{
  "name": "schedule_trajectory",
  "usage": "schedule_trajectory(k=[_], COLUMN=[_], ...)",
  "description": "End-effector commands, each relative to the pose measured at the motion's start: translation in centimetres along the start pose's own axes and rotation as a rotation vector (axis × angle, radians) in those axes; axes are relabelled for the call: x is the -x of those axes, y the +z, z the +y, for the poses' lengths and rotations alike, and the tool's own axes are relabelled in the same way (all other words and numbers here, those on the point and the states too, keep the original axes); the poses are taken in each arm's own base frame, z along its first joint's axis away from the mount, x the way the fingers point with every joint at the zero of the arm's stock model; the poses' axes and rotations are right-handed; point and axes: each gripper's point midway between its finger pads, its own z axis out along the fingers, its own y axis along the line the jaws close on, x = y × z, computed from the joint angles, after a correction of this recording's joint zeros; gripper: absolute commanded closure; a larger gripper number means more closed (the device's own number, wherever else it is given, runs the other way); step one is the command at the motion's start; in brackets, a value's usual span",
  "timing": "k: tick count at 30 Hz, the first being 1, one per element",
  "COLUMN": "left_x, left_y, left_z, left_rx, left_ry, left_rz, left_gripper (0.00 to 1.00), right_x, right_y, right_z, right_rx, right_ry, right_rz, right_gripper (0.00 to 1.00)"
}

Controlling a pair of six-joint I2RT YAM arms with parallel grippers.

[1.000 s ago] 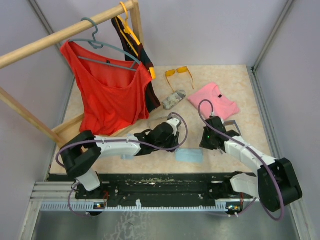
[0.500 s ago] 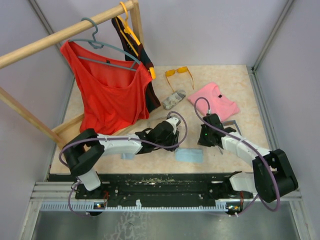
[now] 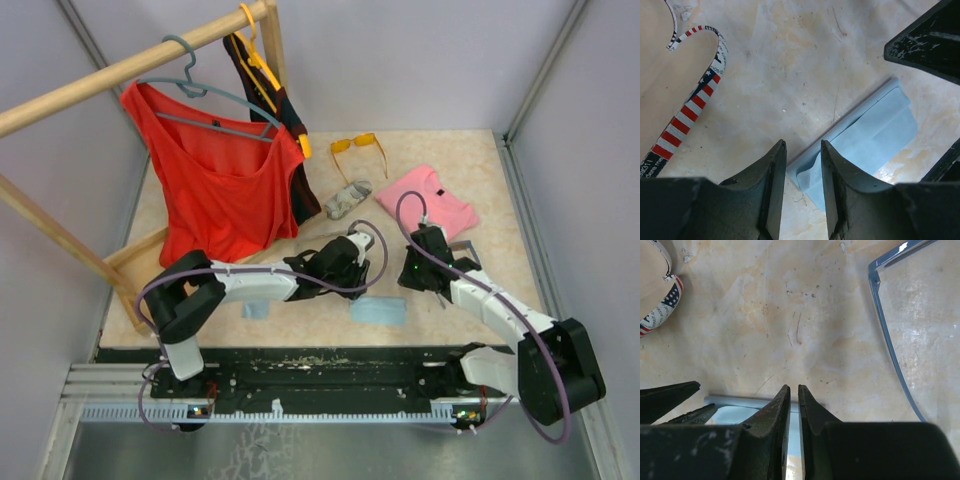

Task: Organize the sunglasses
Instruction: Fold the glasses cleaning cloth at the center of the board.

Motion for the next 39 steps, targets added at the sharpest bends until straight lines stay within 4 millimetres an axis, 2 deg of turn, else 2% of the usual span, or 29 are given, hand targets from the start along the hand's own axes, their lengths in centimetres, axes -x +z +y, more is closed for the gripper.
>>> schedule_trajectory(k=[1, 7, 16, 18, 25, 31, 39], left_x=[-0.6, -1.6, -1.8, -2.0, -1.8, -1.3, -1.9], left_y=[0.3, 0.4, 0.4, 0.5, 0.1, -0.5, -1.5], left_z=[-0.1, -0.3, -1.4, -1.4, -1.3, -2.1, -2.9], left_rx=[-0.002, 0.003, -0.022, -0.018, -0.01, -0.041, -0.088], left_ry=[0.043, 0.079, 0.108, 0.112, 0.117, 0.137, 0.216], left_rz=[0.038, 0.062, 0.063, 0.066, 0.054, 0.026, -0.001], left_gripper=[0.6, 0.6, 0.61, 0.63, 0.79, 0.84, 0.84], right_x=[1.2, 1.2, 0.9, 1.0, 1.0, 0.9, 0.8], right_y=[-0.8, -0.9, -0.9, -0.9, -0.9, -0.8, -0.7], right_z=[0.6, 0.6, 0.5, 0.5, 0.5, 0.5, 0.5], right_rx=[0.015, 0.018, 0.014, 0.014, 0.016, 0.019, 0.018], right_ry=[0.008, 0.008, 0.008, 0.007, 0.007, 0.007, 0.005], right_rz=[-0.053, -0.05, -0.041, -0.043, -0.043, -0.04, -0.037], right_gripper=[0.88, 0.88, 0.88, 0.88, 0.88, 0.88, 0.88])
